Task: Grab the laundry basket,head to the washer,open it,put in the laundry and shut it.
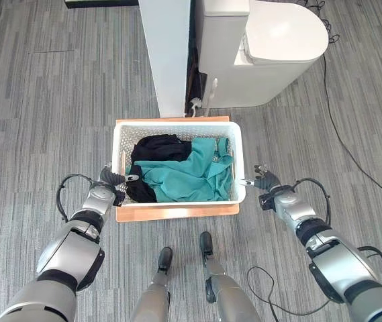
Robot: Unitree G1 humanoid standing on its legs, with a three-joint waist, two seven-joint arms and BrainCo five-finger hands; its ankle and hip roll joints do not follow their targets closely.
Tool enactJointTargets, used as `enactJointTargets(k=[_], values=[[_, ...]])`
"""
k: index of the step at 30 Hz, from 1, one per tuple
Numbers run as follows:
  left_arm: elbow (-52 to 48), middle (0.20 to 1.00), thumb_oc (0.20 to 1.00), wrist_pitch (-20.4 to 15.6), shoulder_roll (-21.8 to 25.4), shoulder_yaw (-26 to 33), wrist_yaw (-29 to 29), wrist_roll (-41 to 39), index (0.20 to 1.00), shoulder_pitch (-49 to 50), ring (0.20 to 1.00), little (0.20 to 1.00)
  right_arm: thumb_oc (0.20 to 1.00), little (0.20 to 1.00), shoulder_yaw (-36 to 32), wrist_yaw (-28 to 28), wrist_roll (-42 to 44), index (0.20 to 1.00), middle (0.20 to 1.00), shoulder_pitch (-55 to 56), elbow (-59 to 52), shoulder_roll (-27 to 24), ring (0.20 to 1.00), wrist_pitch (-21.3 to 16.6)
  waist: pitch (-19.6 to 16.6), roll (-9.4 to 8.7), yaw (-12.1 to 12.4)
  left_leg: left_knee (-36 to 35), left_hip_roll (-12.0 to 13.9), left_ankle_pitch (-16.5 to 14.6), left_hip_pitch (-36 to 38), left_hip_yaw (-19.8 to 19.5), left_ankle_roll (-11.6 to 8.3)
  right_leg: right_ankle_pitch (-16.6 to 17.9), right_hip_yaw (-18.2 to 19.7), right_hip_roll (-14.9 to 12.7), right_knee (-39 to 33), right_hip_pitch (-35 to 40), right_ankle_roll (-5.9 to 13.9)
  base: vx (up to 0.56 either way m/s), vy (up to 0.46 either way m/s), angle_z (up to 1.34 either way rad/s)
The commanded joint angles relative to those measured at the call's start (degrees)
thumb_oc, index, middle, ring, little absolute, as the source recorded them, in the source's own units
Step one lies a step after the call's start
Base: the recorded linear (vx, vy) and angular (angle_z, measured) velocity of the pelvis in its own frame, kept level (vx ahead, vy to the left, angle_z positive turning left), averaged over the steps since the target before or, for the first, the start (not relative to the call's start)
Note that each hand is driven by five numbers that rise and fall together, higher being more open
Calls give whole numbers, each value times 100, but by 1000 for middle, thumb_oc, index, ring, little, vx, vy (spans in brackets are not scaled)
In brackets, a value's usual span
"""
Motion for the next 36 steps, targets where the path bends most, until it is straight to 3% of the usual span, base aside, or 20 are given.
enactJointTargets(k=[1,11,27,36], values=[[273,1000,1000,-110,-158,-136,210,-16,1000,-700,1000,1000,1000,1000,-312,-238,99,1000,1000,-325,-22,-97,1000,-390,48,266,106,-3,81,113,-253,-351,-107,-613,-127,-358,2,333,722,0,0,0],[109,1000,1000,-147,-210,-133,390,-64,1000,-774,1000,1000,1000,1000,-378,-508,-91,1000,1000,-242,-544,-36,1000,-488,42,323,99,-3,73,100,-299,-360,-98,-625,-134,-384,2,285,733,0,0,0],[-409,1000,1000,-364,-423,-4,384,-1084,1000,-874,1000,1000,1000,1000,-283,-256,168,1000,1000,-102,106,56,1000,-392,-59,483,217,-3,24,92,-215,-484,-97,-719,-254,-441,2,420,698,16,-6,3],[-420,1000,1000,-358,-492,-43,420,-1199,1000,-1023,1000,1000,1000,1000,-262,-267,224,1000,1000,-151,112,108,1000,-392,-53,440,210,-3,39,142,-370,-515,-113,-683,-299,-433,2,301,696,-9,-9,3]])
